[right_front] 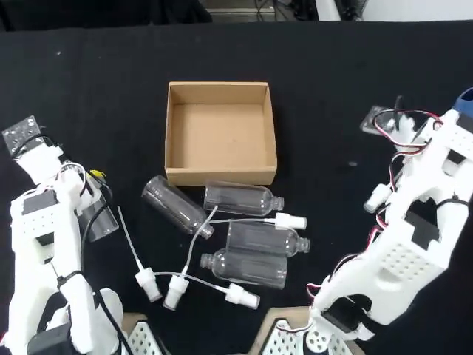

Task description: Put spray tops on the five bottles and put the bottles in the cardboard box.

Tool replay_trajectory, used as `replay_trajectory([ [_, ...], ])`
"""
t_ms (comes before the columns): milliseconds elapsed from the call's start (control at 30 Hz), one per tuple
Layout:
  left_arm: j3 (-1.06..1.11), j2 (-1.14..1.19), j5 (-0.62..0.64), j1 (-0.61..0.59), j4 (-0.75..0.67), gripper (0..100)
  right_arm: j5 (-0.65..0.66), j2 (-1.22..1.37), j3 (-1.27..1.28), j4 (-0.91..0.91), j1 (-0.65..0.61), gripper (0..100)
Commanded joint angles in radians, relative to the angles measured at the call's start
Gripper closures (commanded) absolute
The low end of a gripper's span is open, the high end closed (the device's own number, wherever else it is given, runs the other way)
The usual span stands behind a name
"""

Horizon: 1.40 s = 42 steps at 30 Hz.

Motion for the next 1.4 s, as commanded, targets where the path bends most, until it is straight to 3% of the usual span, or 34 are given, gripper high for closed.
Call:
replay_trajectory([
  [0,-0.005,-0.002,0.012,0.008,-0.014,97,0.178,-0.007,-0.059,0.041,0.014,73.0],
  [200,-0.005,-0.002,0.009,0.008,-0.015,97,0.413,-0.008,-0.058,0.110,0.012,73.3],
  [433,-0.007,-0.002,0.006,0.004,-0.014,97,0.563,-0.005,-0.002,0.114,0.008,73.3],
  [567,-0.007,-0.002,0.005,0.004,-0.014,97,0.583,-0.005,0.036,0.094,-0.009,73.3],
  [933,-0.007,-0.002,0.005,0.007,-0.014,97,0.578,-0.013,0.278,-0.226,-0.012,73.4],
  [1067,-0.007,-0.002,0.003,0.007,-0.014,97,0.494,-0.013,0.297,-0.279,-0.015,74.3],
  [1300,-0.007,-0.002,0.003,0.008,-0.014,97,0.232,-0.013,0.265,-0.284,-0.069,99.4],
  [1367,-0.007,-0.002,0.003,0.008,-0.014,97,0.147,-0.013,0.245,-0.284,-0.074,97.2],
])
